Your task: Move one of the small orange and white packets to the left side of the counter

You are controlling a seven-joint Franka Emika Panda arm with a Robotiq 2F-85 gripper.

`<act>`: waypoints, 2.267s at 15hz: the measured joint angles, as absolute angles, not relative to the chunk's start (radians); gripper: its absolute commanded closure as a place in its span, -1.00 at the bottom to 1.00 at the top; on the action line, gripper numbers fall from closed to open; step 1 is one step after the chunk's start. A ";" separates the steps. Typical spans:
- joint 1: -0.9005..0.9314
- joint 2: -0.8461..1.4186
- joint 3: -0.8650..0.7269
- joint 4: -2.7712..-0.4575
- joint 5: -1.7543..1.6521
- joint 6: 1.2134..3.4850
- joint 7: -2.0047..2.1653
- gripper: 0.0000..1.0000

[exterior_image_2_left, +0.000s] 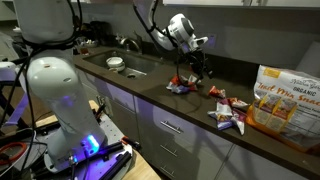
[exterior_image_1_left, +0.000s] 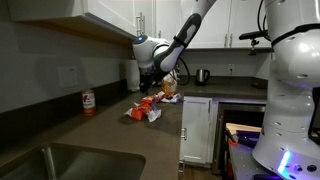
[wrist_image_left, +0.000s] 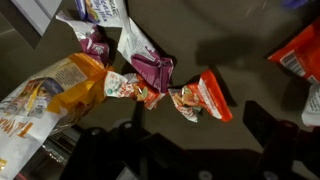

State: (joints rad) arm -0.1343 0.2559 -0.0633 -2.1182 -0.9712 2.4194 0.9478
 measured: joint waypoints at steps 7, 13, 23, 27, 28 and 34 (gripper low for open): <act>-0.115 0.417 -0.118 -2.004 -0.962 2.436 0.947 -1.00; -0.115 0.490 -0.131 -1.950 -0.895 2.491 0.931 -1.00; -0.060 0.502 -0.221 -1.938 -1.032 2.721 0.921 -0.67; -0.056 0.504 -0.253 -1.936 -1.119 2.712 0.923 -0.93; -0.056 0.505 -0.257 -1.936 -1.121 2.700 0.923 -0.97; -0.056 0.511 -0.243 -1.937 -1.120 2.581 0.923 -0.29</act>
State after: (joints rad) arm -0.0558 0.5106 -0.2428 -1.9366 -1.1204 2.5805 0.9229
